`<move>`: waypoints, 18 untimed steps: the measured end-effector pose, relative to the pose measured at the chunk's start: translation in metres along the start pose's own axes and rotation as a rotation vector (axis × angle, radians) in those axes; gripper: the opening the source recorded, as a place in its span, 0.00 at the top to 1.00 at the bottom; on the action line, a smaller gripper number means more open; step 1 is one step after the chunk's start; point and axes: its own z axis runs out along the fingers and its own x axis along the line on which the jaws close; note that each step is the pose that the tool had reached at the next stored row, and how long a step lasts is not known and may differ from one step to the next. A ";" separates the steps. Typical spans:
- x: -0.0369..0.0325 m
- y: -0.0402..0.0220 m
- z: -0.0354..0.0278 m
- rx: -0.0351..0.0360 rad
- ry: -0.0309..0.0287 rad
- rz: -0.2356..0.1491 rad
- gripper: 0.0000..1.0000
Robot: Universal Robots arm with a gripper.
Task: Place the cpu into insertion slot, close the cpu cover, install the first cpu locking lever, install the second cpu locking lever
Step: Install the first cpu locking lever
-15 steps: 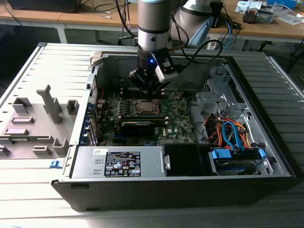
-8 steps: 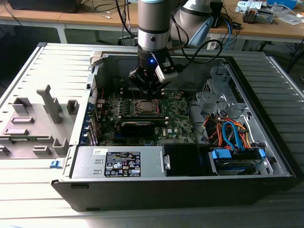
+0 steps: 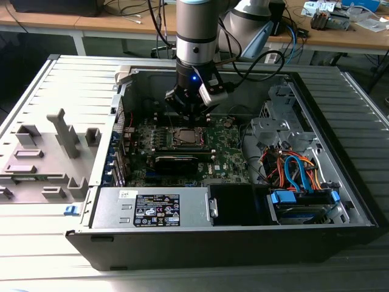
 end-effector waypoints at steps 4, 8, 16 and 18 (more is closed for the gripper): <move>0.0000 0.0000 0.0000 -0.0001 -0.0003 -0.004 0.89; 0.0000 0.0000 0.0000 -0.0003 -0.0005 -0.009 0.89; 0.0000 0.0000 0.0000 -0.0005 -0.0011 -0.018 0.89; 0.0000 0.0000 0.0000 -0.0005 -0.0011 -0.020 0.89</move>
